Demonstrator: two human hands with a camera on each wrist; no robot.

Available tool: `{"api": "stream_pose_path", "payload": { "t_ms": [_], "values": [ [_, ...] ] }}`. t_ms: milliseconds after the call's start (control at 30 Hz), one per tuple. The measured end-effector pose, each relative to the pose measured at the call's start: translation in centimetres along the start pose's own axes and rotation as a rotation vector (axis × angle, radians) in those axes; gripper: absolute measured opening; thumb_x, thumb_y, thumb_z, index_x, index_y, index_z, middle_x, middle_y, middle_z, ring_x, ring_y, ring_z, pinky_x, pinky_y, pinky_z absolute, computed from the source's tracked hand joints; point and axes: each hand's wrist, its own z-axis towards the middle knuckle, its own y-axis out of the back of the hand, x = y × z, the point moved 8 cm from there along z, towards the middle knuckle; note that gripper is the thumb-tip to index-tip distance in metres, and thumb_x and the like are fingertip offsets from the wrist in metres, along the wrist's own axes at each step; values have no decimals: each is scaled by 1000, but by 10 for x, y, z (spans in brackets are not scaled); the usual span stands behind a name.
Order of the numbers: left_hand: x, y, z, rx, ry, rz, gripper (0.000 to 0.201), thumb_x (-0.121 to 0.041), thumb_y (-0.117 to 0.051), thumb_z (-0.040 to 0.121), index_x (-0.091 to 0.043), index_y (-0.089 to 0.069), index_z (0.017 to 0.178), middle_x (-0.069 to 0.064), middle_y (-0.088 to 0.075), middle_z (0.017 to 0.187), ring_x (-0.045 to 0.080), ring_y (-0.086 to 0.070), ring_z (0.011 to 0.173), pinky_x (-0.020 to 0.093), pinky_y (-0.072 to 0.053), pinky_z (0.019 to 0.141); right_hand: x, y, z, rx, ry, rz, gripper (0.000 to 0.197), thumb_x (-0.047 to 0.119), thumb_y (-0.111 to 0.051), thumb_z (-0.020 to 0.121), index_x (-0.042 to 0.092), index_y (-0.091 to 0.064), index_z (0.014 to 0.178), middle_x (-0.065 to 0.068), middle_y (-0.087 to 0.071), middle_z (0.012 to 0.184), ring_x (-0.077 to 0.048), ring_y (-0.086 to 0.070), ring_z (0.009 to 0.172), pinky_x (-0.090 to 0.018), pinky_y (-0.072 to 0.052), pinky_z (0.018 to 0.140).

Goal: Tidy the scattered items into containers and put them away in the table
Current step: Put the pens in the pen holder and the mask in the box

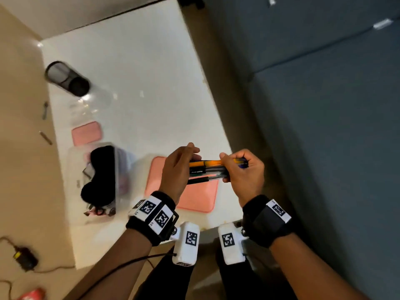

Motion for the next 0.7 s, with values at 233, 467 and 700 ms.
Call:
{"api": "stream_pose_path", "payload": {
  "t_ms": [233,467,700],
  "values": [
    [-12,156,29,-172,-148,77,12,-13,-59,93,-22,-66,90,3,-68,88,14,-62,85,35,-49,80,20,-101,42,49,122,-151,25,12,-78,80,15,-59,64,-10,-57,59,-15,-57,44,-25,-48,42],
    [-53,276,55,-165,-330,378,7,-18,-61,91,-22,-67,94,-13,-69,88,-1,-62,84,9,-45,72,57,-226,64,106,227,-197,24,20,-78,81,18,-59,67,-4,-62,66,-17,-64,52,-30,-55,50],
    [-25,396,172,-211,-220,705,28,-22,-66,88,-11,-65,113,9,-65,110,26,-61,102,34,-45,94,111,-383,84,238,422,-241,24,19,-77,82,15,-58,68,-4,-61,63,-17,-67,52,-33,-57,49]
  ]
}}
